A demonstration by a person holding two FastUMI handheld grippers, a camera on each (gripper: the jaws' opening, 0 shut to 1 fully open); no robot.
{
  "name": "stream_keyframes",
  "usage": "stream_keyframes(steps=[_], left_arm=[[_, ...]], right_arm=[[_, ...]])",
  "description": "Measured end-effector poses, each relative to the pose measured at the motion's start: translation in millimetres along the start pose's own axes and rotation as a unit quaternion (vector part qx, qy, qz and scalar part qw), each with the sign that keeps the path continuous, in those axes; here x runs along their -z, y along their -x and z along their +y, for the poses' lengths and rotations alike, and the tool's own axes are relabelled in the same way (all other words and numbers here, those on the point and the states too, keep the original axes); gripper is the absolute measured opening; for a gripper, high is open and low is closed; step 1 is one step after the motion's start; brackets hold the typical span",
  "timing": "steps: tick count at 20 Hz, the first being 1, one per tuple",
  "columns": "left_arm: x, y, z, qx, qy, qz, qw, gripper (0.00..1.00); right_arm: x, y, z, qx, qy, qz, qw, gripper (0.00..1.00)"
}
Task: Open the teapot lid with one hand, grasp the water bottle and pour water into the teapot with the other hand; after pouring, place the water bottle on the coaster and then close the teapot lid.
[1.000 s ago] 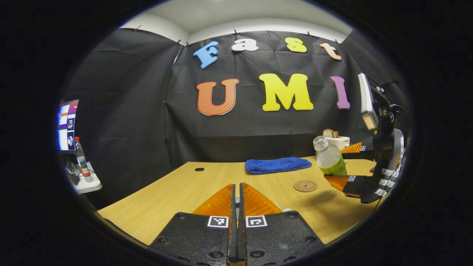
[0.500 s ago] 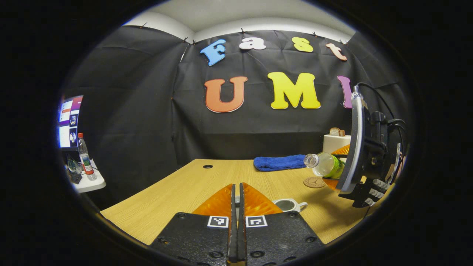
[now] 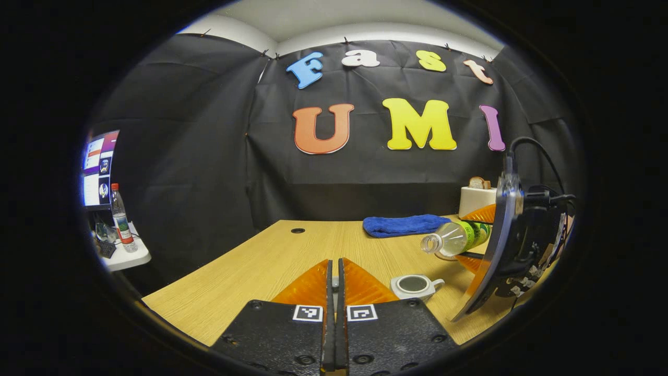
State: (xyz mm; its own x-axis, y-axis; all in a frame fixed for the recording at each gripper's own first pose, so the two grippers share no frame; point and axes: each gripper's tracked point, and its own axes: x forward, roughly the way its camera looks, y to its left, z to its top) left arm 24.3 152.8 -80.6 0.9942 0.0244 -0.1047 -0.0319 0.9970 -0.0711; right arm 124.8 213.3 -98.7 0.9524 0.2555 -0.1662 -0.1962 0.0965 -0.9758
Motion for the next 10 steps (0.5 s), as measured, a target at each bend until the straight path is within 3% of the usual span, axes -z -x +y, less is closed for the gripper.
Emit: stream_keyframes(steps=[10], left_arm=[[8.3, -1.6, 5.2, -0.003, 0.002, 0.009, 1.000, 0.03]], right_arm=[[-13.6, 5.5, -0.9, 0.016, 0.121, -0.028, 0.992, 0.74]])
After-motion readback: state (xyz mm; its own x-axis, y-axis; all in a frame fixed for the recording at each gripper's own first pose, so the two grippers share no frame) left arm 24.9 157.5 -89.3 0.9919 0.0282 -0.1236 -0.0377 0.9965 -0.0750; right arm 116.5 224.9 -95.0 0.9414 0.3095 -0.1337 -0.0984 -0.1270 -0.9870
